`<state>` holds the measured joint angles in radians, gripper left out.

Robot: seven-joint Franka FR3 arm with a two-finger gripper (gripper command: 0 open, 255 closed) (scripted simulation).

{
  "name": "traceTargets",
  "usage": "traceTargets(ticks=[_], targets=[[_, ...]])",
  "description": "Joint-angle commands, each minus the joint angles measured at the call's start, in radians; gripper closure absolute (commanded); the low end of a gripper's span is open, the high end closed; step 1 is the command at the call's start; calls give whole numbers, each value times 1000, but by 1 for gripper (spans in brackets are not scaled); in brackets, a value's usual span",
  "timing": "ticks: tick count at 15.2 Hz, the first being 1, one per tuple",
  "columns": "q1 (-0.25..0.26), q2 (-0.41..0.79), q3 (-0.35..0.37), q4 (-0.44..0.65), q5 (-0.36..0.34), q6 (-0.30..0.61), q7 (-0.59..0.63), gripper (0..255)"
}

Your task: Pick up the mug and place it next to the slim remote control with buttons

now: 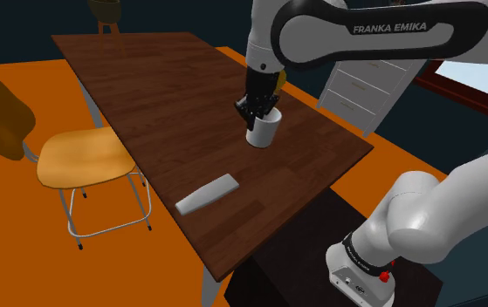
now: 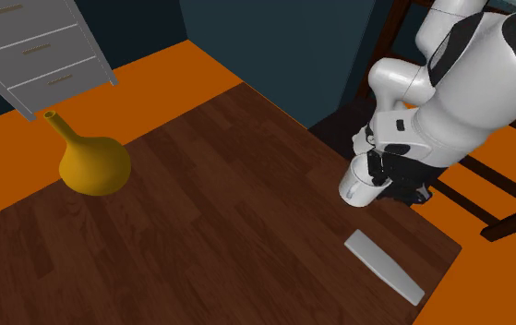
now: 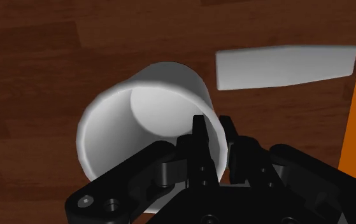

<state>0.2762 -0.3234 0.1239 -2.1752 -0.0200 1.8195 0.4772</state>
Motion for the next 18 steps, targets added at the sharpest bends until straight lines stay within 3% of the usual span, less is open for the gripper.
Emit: traceTargets(ticks=[1, 16, 18], targets=[[21, -28, 31, -22, 16, -7, 46, 255], [169, -62, 286, -17, 133, -42, 400, 255], [170, -60, 289, -42, 134, -14, 401, 255]])
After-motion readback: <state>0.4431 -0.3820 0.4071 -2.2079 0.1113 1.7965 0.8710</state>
